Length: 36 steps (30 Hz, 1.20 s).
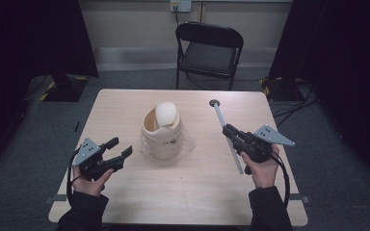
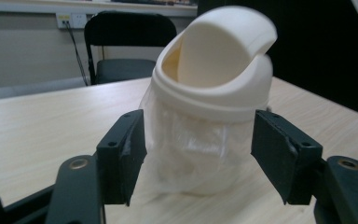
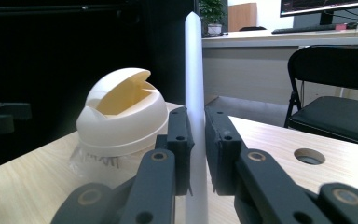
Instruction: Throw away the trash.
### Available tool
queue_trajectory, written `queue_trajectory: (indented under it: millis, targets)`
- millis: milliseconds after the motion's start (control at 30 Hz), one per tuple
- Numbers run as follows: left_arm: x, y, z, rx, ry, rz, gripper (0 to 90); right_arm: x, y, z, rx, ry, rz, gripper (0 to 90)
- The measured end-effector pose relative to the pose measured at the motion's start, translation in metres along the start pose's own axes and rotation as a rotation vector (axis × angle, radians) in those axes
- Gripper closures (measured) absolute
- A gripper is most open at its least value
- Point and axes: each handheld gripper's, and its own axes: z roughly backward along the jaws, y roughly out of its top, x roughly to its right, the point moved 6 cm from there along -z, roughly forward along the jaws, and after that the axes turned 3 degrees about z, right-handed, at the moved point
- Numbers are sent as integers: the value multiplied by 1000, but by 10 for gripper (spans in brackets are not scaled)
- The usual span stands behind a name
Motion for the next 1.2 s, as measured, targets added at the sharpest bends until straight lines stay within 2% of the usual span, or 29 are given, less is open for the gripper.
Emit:
queue_trajectory:
  millis: [167,233,633,667,967,1200]
  targets:
    - [7,14,-3,33,-9,6,363,-7,3,-2,15,25,10,818]
    - [12,23,-5,53,-23,9,369,-9,4,-2,19,33,13,818]
    - [37,50,-19,105,-80,9,404,-22,5,-5,26,74,22,819]
    - [42,54,-23,109,-92,11,406,-24,5,-6,26,83,25,819]
    - [64,67,-39,124,-139,7,421,-30,4,-8,24,101,28,818]
    - [76,69,-50,121,-166,15,437,-36,4,-8,29,122,28,819]
